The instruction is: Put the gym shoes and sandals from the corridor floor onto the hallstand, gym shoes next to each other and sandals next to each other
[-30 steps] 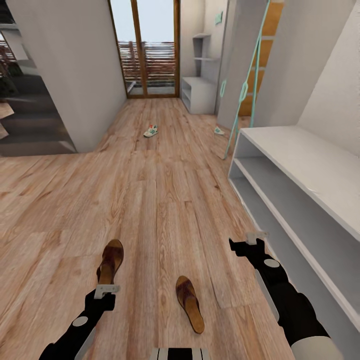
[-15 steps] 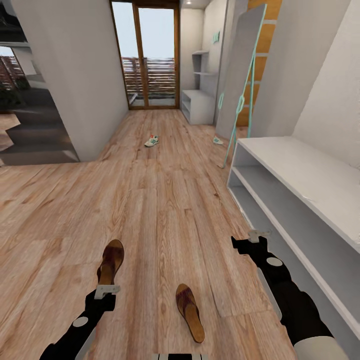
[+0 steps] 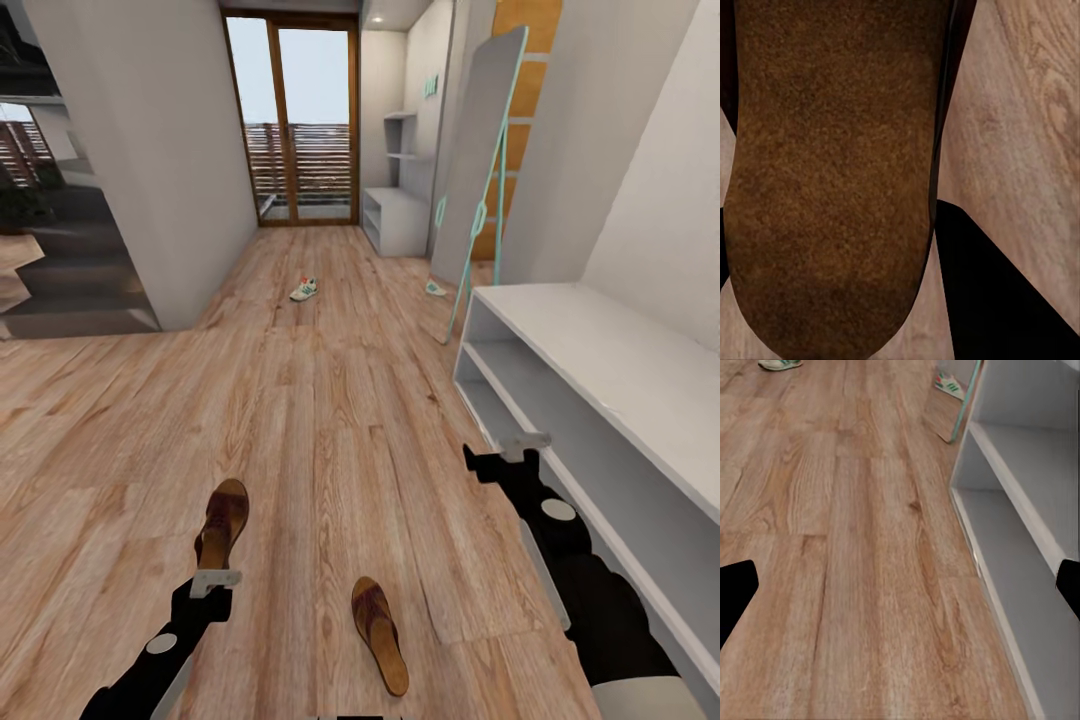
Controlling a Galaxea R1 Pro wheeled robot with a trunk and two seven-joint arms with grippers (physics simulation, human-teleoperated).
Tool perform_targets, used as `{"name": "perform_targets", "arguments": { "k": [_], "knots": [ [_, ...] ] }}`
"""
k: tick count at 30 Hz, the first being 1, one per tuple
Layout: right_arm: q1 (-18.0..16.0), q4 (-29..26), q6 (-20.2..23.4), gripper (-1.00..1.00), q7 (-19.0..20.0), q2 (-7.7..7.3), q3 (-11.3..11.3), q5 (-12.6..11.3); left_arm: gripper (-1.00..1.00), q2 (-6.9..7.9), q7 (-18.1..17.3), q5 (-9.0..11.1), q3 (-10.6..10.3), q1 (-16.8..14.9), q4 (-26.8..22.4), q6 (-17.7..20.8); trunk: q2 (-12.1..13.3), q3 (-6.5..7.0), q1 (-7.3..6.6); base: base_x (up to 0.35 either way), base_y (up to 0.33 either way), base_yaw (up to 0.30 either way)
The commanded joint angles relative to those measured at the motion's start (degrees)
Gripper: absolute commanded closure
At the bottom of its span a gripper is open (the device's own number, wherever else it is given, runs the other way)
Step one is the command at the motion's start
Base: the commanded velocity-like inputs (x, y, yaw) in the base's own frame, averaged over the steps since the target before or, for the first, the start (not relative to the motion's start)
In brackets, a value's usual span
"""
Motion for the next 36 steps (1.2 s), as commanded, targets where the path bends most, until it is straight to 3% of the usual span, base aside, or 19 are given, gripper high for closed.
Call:
{"name": "perform_targets", "arguments": {
  "k": [1, 4, 6, 10, 16, 19, 20, 24, 31, 36],
  "knots": [
    [-0.02, -0.28, 0.36, -1.0, -0.01, -0.07, 0.06, 0.17, 1.0, 0.0, 0.02, -0.16, -0.11, -0.02, 0.01, -0.22, -0.02, 0.04, -0.01, 0.0, 0.0, 0.0],
    [0.45, -0.7, 0.4, -1.0, -0.05, -0.19, 0.03, 0.77, 1.0, -0.19, -0.04, -0.16, -0.2, -0.02, -0.02, -0.37, -0.02, 0.31, -0.01, 0.0, 0.0, 0.0],
    [3.61, -0.57, 0.31, -1.0, -0.08, -0.23, 0.01, 3.07, 1.0, -0.35, -0.07, -0.16, -0.3, -0.02, -0.09, -0.24, -0.02, 0.49, -0.01, 0.0, 0.0, 0.0],
    [7.35, 0.72, 0.0, -1.0, -0.19, -0.13, 0.0, 5.0, 1.0, -0.43, -0.21, -0.16, -0.31, 0.0, -0.12, -0.37, -0.02, 0.85, -0.01, 0.0, 0.0, 0.0],
    [10.61, 4.81, -1.63, -1.0, -0.26, 0.15, 0.0, 5.79, 1.0, -1.03, -1.99, -0.28, -0.36, 0.0, -0.28, -0.51, -0.02, 1.38, -0.01, 0.0, 0.0, 0.0],
    [11.68, 9.22, -5.78, -1.0, -0.27, 0.2, -0.03, 5.89, 1.0, -1.3, -4.11, -0.28, -0.33, 0.03, -1.23, -0.41, -0.02, 1.65, -0.01, 0.0, 0.0, 0.0],
    [12.25, 17.53, -14.12, -1.0, -0.27, 0.32, -0.18, 5.91, 1.0, -1.67, -6.91, -0.34, -0.53, -0.05, -3.4, 0.12, -0.02, 1.74, -0.01, 0.0, 0.0, 0.0],
    [12.41, 25.5, -20.64, -1.0, -0.27, 0.39, -0.18, 5.86, 1.0, -1.99, -8.08, -0.57, -0.72, -0.17, -9.85, 2.89, -0.02, 2.1, -0.01, 0.0, 0.0, 0.0],
    [12.45, 31.25, -24.97, -1.0, -0.28, 0.35, -0.39, 5.9, 1.0, -2.04, -7.87, -0.44, -0.27, -0.11, -18.41, 12.48, -0.02, 2.51, -0.01, 0.0, 0.0, 0.0],
    [12.46, 31.8, -25.61, -1.0, -0.28, -0.01, -0.57, 5.94, 1.0, -2.1, -7.71, -0.24, -0.09, -0.05, -19.8, 13.58, -0.02, 2.55, -0.01, 0.0, 0.0, 0.0]
  ]
}}
